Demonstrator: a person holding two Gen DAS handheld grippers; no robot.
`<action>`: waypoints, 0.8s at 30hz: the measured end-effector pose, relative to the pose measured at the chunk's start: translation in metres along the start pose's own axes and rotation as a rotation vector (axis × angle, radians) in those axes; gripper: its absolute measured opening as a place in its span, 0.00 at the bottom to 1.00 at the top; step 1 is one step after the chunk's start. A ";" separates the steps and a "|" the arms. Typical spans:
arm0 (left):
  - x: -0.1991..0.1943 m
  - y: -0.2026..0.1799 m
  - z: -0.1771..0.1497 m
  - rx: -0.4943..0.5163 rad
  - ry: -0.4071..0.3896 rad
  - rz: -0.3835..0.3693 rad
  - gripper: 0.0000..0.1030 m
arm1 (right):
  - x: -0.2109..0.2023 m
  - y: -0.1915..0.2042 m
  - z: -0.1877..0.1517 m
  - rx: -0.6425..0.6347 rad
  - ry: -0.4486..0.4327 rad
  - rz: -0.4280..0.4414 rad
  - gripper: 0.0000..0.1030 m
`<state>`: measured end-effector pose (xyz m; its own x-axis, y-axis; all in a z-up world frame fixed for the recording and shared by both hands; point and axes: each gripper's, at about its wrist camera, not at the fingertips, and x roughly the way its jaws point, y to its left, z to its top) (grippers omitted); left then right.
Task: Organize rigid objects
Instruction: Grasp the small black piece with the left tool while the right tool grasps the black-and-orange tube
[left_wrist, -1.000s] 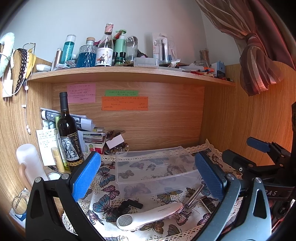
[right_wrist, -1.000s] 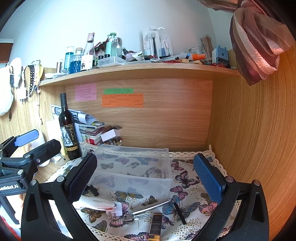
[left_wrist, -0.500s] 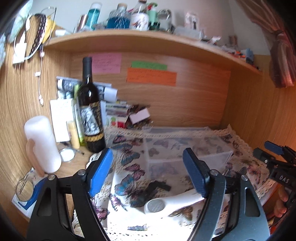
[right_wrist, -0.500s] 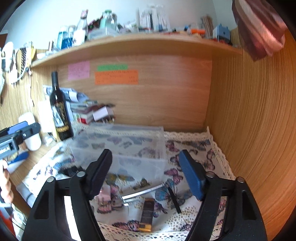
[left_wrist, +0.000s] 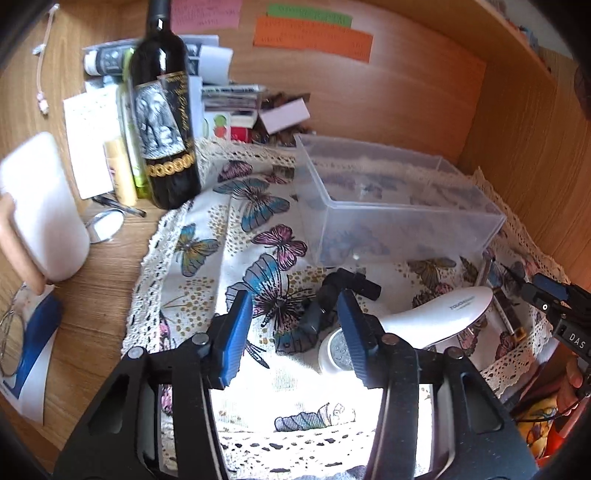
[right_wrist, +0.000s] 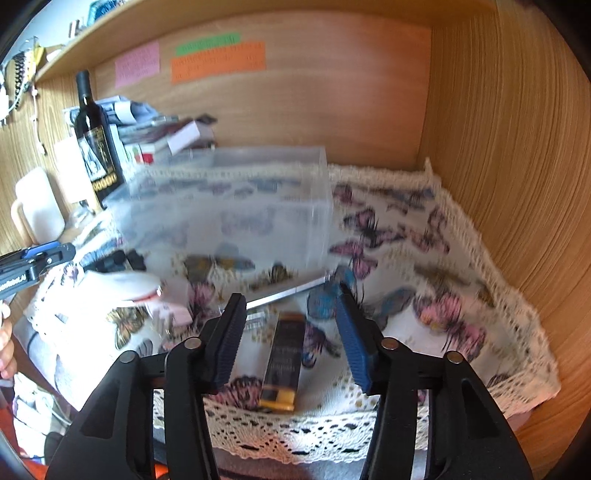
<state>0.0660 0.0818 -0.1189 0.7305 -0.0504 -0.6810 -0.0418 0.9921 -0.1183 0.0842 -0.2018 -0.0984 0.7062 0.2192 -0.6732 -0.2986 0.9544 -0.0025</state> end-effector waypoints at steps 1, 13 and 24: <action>0.003 -0.001 0.001 0.013 0.017 -0.011 0.46 | 0.002 -0.001 -0.002 0.004 0.013 0.004 0.43; 0.047 -0.012 0.018 0.076 0.139 -0.094 0.33 | 0.022 -0.001 -0.016 0.017 0.107 0.021 0.40; 0.053 -0.009 0.017 0.079 0.152 -0.149 0.22 | 0.025 -0.001 -0.010 0.027 0.084 0.019 0.20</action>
<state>0.1165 0.0719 -0.1417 0.6134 -0.2077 -0.7620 0.1169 0.9780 -0.1725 0.0959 -0.1997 -0.1232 0.6437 0.2206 -0.7328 -0.2935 0.9555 0.0298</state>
